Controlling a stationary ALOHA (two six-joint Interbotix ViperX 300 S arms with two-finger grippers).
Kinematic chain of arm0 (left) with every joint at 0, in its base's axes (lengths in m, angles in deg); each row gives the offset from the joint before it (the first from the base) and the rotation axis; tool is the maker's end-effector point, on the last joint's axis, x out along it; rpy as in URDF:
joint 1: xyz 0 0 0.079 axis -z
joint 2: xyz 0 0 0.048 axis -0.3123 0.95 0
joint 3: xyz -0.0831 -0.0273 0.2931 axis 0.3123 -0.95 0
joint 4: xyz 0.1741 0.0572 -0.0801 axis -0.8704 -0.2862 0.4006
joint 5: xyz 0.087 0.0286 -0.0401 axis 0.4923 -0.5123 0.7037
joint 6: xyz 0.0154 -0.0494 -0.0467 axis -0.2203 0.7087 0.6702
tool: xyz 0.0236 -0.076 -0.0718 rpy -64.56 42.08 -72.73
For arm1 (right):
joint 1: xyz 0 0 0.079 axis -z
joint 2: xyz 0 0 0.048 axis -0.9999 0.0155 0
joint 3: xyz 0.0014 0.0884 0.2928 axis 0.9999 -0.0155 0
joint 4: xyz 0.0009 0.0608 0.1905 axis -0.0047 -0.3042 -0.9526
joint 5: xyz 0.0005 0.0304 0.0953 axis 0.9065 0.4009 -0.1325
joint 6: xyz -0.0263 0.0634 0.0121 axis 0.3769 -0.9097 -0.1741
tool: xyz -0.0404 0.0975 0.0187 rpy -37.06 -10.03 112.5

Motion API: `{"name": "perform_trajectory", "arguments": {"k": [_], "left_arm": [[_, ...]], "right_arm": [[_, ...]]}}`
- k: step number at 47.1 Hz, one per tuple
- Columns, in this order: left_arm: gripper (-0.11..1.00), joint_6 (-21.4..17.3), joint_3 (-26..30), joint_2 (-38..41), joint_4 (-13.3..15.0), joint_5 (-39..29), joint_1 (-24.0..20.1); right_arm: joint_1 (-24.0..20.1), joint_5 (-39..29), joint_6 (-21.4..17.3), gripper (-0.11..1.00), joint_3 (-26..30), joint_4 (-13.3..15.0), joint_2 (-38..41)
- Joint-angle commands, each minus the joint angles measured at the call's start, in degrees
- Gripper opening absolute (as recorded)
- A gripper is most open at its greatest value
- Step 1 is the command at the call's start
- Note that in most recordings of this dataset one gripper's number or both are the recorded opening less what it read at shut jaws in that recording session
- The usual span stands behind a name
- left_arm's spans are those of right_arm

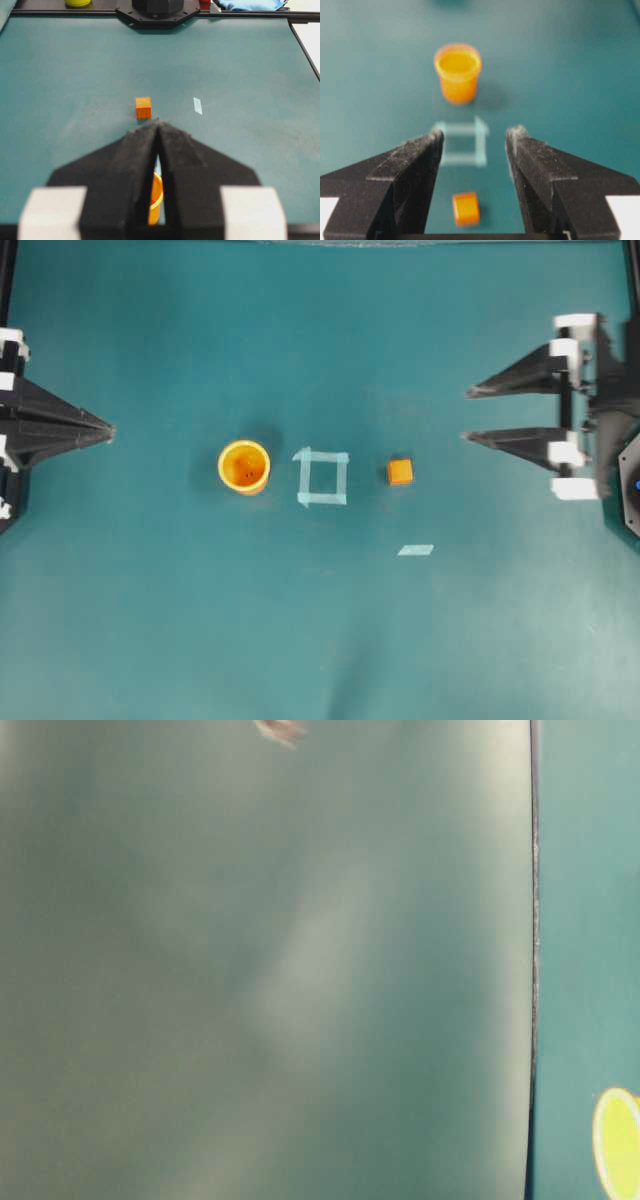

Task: Move the block backward with right arm.
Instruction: 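Move the right gripper left toward the small orange cube, then lower the right gripper around the orange cube and close it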

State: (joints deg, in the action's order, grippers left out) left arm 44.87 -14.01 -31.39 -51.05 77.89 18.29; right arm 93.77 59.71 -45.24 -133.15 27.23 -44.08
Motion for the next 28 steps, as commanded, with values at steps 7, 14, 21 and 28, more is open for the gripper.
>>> {"name": "perform_trajectory", "arguments": {"k": [7, 14, 21, 28], "left_arm": [[0.0, -0.09, 1.67, 0.53, -0.09, 0.26, 0.09], [0.0, -0.09, 1.67, 0.62, -0.09, 0.44, 0.09], [0.0, -0.09, 1.67, 0.7, -0.09, 0.53, 0.09], [0.0, -0.09, 1.67, 0.7, -0.09, 0.53, 0.09]], "right_arm": [[-0.09, -6.24, 1.05, 0.59, 4.83, 1.14, 11.87], [-0.09, -10.11, 2.37, 0.61, 9.14, 4.39, 21.97], [-0.09, -10.72, 2.72, 0.63, 12.3, 5.98, 29.88], [-0.35, -9.32, 2.72, 0.63, 12.83, 5.98, 34.89]]}}
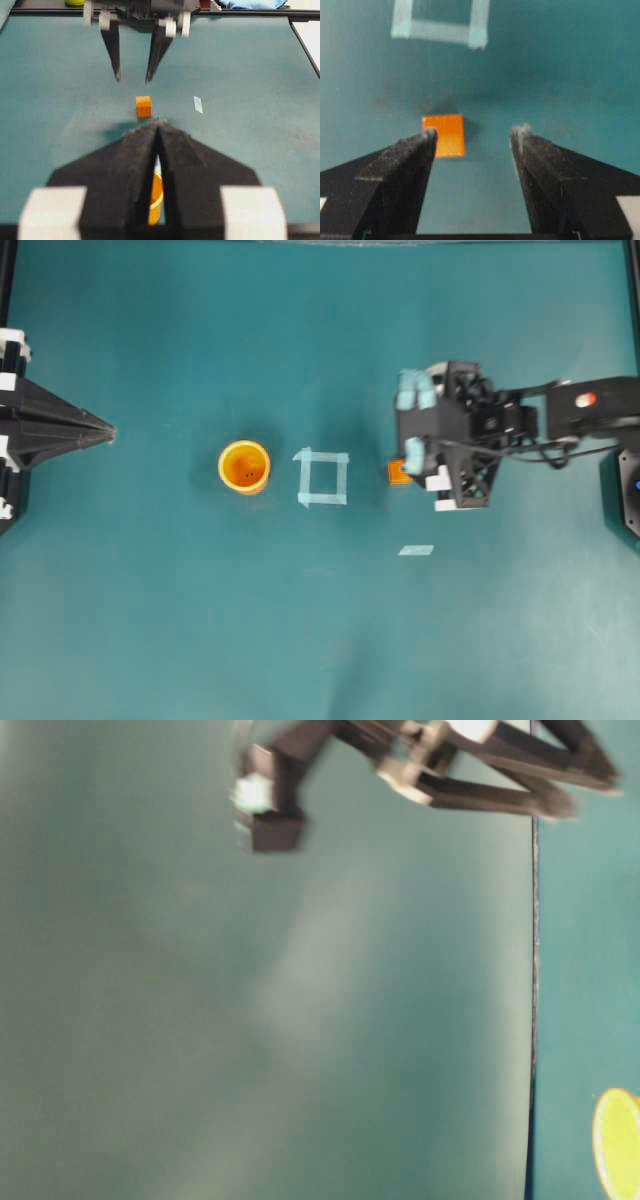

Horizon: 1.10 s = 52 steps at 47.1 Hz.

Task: Move the block backward with right arm.
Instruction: 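Lower the right gripper around the orange cube and close it, then lift the cube and carry it backward toward the far table edge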

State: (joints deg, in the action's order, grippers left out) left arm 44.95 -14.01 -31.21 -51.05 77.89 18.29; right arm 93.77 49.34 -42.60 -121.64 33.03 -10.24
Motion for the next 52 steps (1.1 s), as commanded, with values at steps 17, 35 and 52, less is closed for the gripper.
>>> {"name": "perform_trajectory", "arguments": {"k": [17, 35, 52], "left_arm": [[0.0, -0.26, 1.67, 0.53, -0.09, 0.62, 0.09], [0.0, -0.26, 1.67, 0.53, -0.09, 0.26, 0.09], [0.0, -0.26, 1.76, -0.09, -0.09, 0.18, 0.18]], "right_arm": [[-1.41, 5.1, -0.09, 0.63, 0.0, 0.0, 4.57], [-1.32, 7.47, -0.79, 0.58, -0.18, -0.09, 6.68], [-1.49, -5.1, -1.49, 0.4, 5.27, -1.41, -1.32]]}}
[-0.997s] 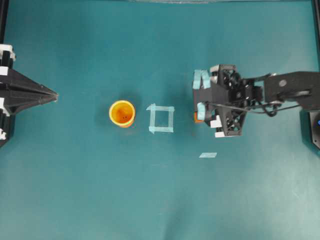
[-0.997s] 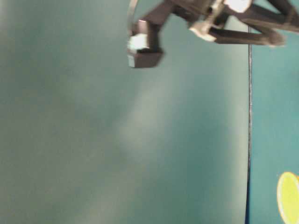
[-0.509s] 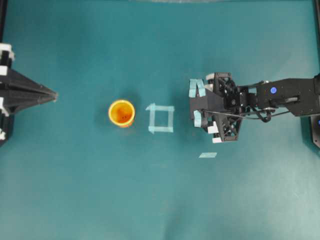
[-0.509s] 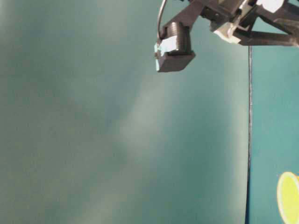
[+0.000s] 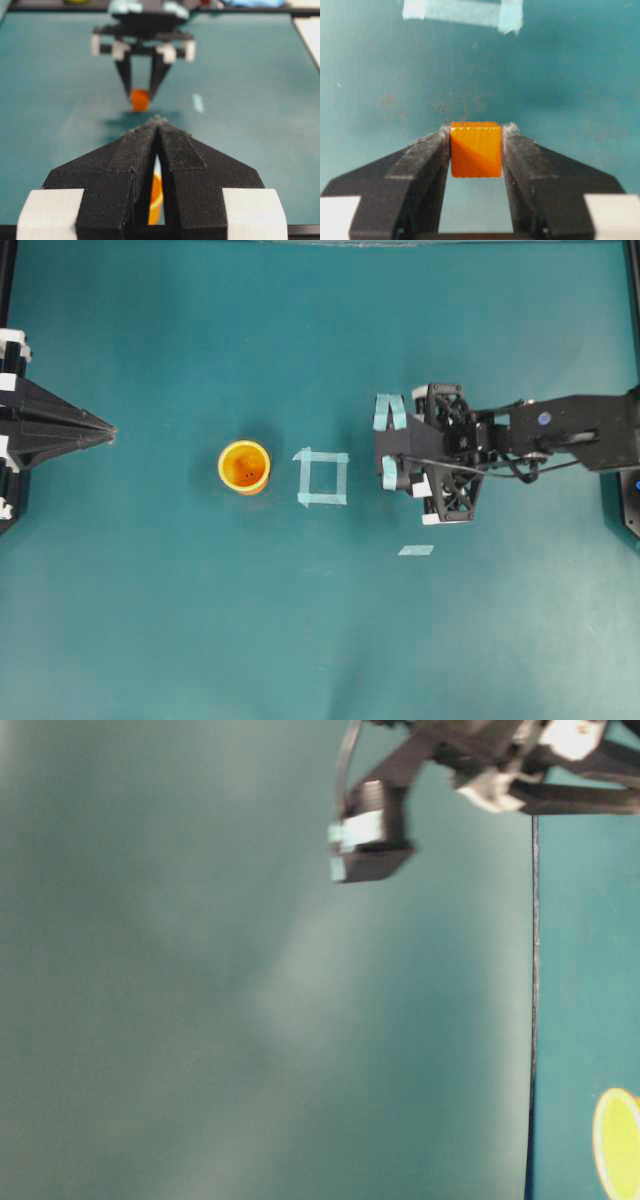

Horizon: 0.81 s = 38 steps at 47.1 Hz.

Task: Move the block backward with right arm.
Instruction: 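Lift the cube and carry it backward toward the far table edge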

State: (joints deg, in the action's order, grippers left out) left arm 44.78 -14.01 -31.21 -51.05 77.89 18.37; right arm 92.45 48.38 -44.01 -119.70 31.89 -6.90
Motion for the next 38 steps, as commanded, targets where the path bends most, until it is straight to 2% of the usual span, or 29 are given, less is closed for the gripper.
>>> {"name": "perform_trajectory", "arguments": {"k": [1, 9, 17, 20, 29, 38], "left_arm": [[0.0, -0.09, 1.76, -0.09, -0.09, 0.18, 0.09], [0.0, -0.09, 1.76, -0.18, -0.18, 0.18, 0.0], [0.0, -0.09, 1.76, -0.18, -0.09, 0.18, 0.0], [0.0, -0.09, 1.76, -0.18, -0.09, 0.18, 0.09], [0.0, -0.09, 1.76, -0.18, -0.09, 0.18, 0.09], [0.0, 0.0, 1.76, -0.18, -0.09, 0.18, 0.0]], "right_arm": [[-0.18, -5.27, -0.09, 0.4, 3.96, -0.26, -5.45], [-0.18, -14.77, -0.35, 0.4, 9.23, -1.67, -9.84], [-0.18, -20.65, -0.62, 0.4, 12.66, -7.03, -10.28], [-0.18, -21.09, -0.97, 0.4, 13.1, -8.09, -10.02], [0.62, -21.27, -3.08, 0.4, 13.8, -8.44, -9.67], [4.31, -21.27, -5.63, 0.4, 14.33, -8.35, -9.67]]}}
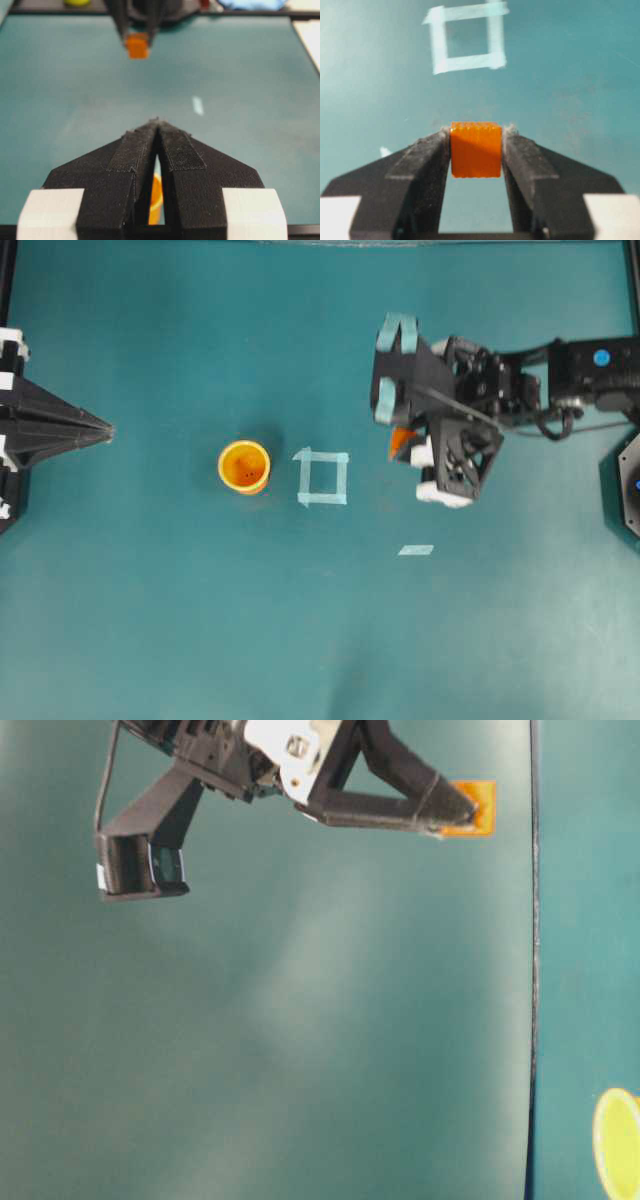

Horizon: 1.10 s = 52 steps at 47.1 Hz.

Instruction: Move the block backward with right arm.

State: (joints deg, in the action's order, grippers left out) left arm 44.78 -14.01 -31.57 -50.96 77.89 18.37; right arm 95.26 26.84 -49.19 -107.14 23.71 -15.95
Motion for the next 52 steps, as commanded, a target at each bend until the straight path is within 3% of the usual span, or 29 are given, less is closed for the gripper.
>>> {"name": "perform_trajectory", "arguments": {"k": [1, 27, 52], "left_arm": [[0.0, 0.0, 1.76, 0.18, -0.18, 0.18, 0.0], [0.0, 0.0, 1.76, 0.18, -0.18, 0.26, 0.09], [0.0, 0.0, 1.85, 0.18, -0.18, 0.26, 0.0]], "right_arm": [[2.02, 0.26, -0.44, 0.4, 1.85, -0.26, -0.62], [17.93, 0.0, 0.09, 0.4, 9.14, -0.09, 4.92], [27.33, -0.53, 0.79, 0.4, 14.77, 0.09, 9.23]]}}
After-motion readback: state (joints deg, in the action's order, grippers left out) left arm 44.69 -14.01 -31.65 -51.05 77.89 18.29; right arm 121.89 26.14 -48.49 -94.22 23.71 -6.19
